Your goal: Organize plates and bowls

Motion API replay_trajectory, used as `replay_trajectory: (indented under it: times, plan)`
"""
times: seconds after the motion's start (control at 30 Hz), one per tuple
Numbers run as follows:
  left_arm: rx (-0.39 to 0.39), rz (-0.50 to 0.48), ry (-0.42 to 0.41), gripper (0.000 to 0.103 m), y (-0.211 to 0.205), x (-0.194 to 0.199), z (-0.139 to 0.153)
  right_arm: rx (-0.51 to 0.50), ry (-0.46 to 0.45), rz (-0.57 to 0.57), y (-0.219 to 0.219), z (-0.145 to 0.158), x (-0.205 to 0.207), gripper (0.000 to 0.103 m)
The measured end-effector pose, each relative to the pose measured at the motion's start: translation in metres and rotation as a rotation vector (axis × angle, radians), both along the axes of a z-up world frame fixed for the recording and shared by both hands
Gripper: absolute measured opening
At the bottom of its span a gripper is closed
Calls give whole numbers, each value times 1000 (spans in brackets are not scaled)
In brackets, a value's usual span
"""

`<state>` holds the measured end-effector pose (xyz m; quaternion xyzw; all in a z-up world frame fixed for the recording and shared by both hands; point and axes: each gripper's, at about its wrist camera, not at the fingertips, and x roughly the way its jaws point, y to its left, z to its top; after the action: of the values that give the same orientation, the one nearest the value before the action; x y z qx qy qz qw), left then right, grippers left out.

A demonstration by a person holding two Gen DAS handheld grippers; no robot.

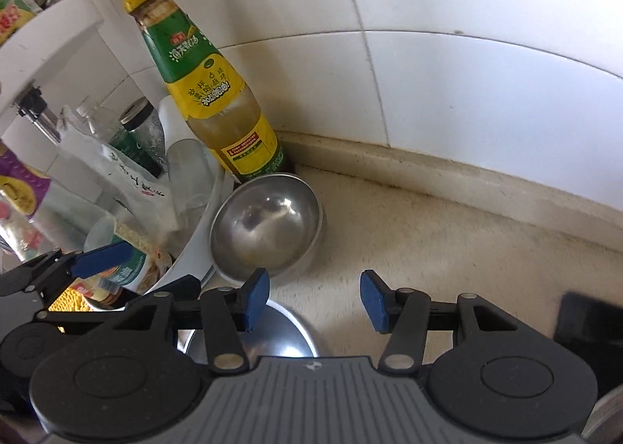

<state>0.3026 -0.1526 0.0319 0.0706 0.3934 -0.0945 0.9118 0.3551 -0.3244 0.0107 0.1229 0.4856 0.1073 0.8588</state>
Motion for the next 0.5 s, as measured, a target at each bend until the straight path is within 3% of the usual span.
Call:
replay_trajectory:
  times: [0.13, 0.33, 0.5]
  plan:
    - [-8, 60, 32, 86, 0, 17, -10, -13, 11, 38, 5, -12, 23, 54]
    - [-97, 111, 153, 83, 7, 45, -30, -10, 21, 61, 6, -27, 50, 54]
    - [-96, 138, 175, 83, 2, 57, -42, 2, 37, 72, 8, -42, 66, 54]
